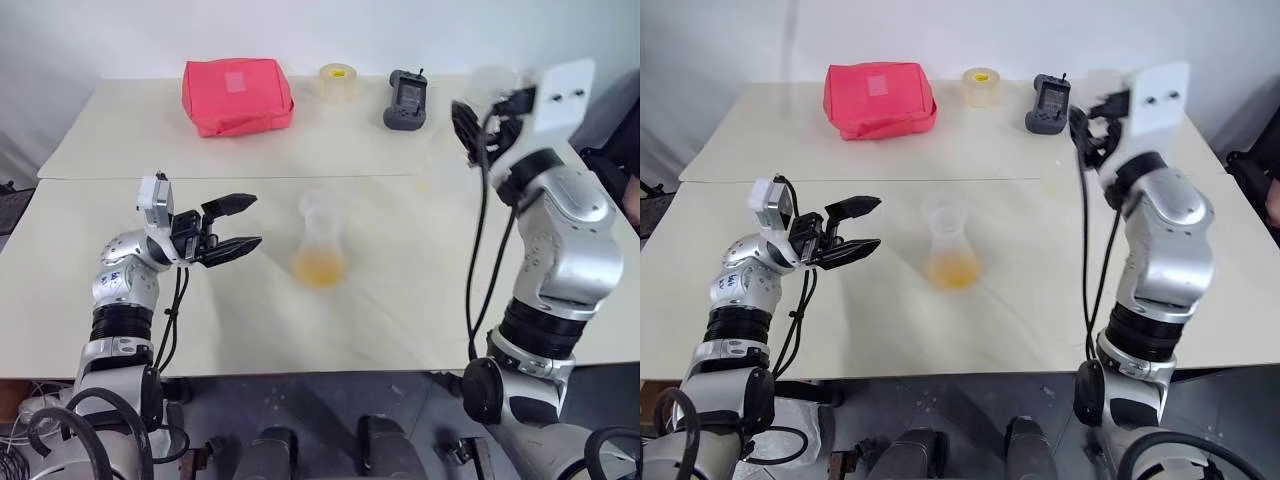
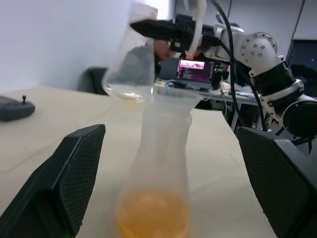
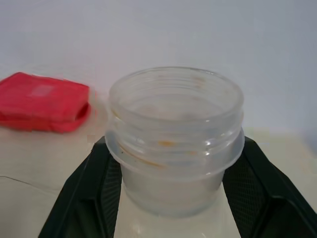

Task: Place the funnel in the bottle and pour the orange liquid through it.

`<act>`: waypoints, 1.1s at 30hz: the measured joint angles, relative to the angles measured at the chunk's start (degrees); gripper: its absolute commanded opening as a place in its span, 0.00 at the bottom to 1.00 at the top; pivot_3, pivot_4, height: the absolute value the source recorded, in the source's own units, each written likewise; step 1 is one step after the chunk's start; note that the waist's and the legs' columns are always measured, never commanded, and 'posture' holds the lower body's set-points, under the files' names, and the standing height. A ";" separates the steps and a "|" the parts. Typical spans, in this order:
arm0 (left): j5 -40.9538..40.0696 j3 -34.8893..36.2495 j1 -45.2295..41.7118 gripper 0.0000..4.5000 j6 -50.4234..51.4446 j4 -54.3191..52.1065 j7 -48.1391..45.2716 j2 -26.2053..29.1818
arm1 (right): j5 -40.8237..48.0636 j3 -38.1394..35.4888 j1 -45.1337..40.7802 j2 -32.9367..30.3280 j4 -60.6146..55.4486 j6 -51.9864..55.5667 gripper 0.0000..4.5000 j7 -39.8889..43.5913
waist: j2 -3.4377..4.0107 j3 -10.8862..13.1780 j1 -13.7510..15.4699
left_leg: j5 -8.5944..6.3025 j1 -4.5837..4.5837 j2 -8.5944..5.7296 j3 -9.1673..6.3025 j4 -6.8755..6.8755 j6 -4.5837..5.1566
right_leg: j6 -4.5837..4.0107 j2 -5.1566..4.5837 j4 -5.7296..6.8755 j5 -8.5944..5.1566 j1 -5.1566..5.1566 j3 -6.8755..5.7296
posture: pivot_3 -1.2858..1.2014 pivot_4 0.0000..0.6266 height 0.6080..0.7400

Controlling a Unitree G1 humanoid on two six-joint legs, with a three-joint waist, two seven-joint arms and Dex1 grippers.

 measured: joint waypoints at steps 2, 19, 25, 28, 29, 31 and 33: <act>1.25 -0.26 0.05 1.00 -0.25 -0.27 1.42 -0.01 | 2.59 -1.10 1.32 0.00 1.41 0.18 0.54 -0.86 | 0.00 0.00 -0.24 | 0.02 0.01 0.03 0.08 -0.12 -0.03 | 0.00 0.02 0.01 0.00 -0.07 0.02 | 0.52 0.24 1.00; 2.99 1.14 0.82 1.00 4.79 -4.48 14.24 -0.03 | 11.81 3.97 13.56 -3.27 0.25 -5.09 0.99 -3.66 | 0.01 -0.01 -0.15 | 0.03 0.01 0.06 0.20 -0.16 -0.05 | 0.00 0.02 0.04 0.00 -0.17 0.06 | 0.52 0.24 1.00; 2.95 1.25 0.82 1.00 8.66 -5.67 17.33 -0.03 | 16.00 4.52 14.02 -6.46 -6.88 -4.94 0.99 -3.49 | 0.01 0.00 0.01 | 0.03 0.01 0.05 0.20 -0.15 -0.05 | 0.00 0.01 0.02 0.00 -0.15 0.05 | 0.52 0.24 1.00; 2.95 1.25 0.79 1.00 8.75 -5.68 17.49 -0.12 | 18.16 4.45 14.02 -8.24 -7.95 -4.82 0.99 -3.14 | 0.01 0.00 0.03 | 0.03 0.01 0.05 0.20 -0.15 -0.05 | 0.00 0.01 0.01 0.00 -0.14 0.05 | 0.52 0.24 1.00; 2.95 1.25 0.78 1.00 8.75 -5.68 17.66 -0.21 | 19.18 4.43 14.01 -9.37 -7.96 -4.82 0.99 -2.39 | 0.01 0.00 0.05 | 0.03 0.01 0.04 0.20 -0.15 -0.05 | 0.00 0.01 -0.01 0.00 -0.14 0.05 | 0.52 0.24 1.00; 3.08 1.22 0.53 1.00 9.12 -5.46 18.60 -0.20 | 21.68 4.05 13.68 -11.85 -8.10 -4.81 0.99 -0.52 | 0.00 0.00 0.06 | 0.03 0.01 0.05 0.21 -0.15 -0.05 | 0.00 0.01 -0.03 0.00 -0.13 0.05 | 0.52 0.24 1.00; 4.34 0.48 -0.12 1.00 8.73 -5.13 19.17 0.03 | 25.59 3.12 13.19 -14.78 -8.87 -4.41 0.99 2.46 | 0.00 0.00 0.08 | 0.03 0.01 0.05 0.21 -0.16 -0.05 | 0.00 0.02 -0.08 0.00 -0.11 0.04 | 0.52 0.24 1.00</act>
